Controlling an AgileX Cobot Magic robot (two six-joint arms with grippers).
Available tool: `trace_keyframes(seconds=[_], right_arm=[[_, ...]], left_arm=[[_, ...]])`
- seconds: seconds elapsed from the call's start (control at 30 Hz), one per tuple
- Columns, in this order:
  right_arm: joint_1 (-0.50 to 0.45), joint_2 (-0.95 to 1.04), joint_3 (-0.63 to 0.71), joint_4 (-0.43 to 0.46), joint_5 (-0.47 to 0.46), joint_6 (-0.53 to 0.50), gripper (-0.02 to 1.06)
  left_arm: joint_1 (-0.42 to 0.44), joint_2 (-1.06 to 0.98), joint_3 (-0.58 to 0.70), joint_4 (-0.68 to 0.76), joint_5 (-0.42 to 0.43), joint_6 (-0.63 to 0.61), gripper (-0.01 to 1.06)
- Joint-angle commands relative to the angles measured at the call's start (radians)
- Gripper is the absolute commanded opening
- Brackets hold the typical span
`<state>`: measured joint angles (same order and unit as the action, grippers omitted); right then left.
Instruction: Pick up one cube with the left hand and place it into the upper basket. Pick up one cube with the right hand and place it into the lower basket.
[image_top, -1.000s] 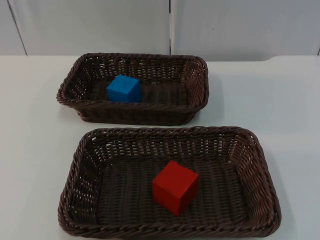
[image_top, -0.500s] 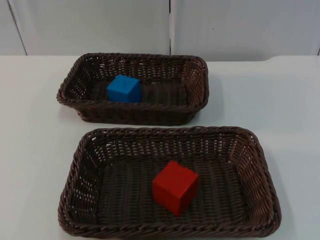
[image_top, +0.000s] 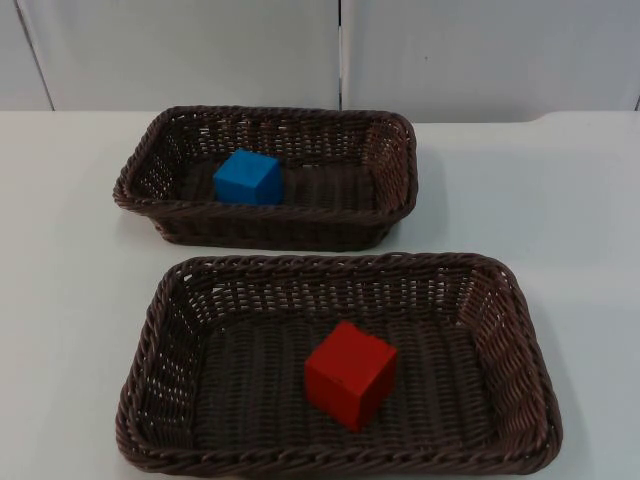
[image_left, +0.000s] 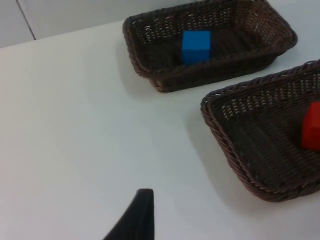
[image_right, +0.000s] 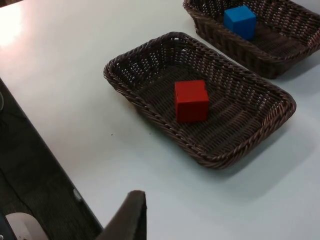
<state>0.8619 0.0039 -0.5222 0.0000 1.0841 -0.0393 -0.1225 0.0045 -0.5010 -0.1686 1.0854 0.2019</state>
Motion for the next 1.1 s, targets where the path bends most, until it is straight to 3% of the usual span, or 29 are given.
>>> trace_keyframes(seconds=[0.0,0.33,0.7,1.07], right_arm=[[-0.002,-0.004,0.006,0.006,-0.007,0.0,1.05],[-0.002,-0.004,0.006,0.006,-0.007,0.0,1.05],[-0.016,-0.004,0.006,0.006,-0.007,0.0,1.05],[-0.146,-0.004,0.006,0.006,-0.007,0.0,1.05]], left_arm=[[0.01,-0.004,0.005,-0.009,-0.001,-0.001,1.05],[0.09,-0.004,0.005,-0.009,-0.001,-0.001,1.05],[0.101,-0.004,0.005,-0.009,-0.001,-0.001,1.05],[0.101,-0.004,0.005,-0.009,-0.001,-0.001,1.05]])
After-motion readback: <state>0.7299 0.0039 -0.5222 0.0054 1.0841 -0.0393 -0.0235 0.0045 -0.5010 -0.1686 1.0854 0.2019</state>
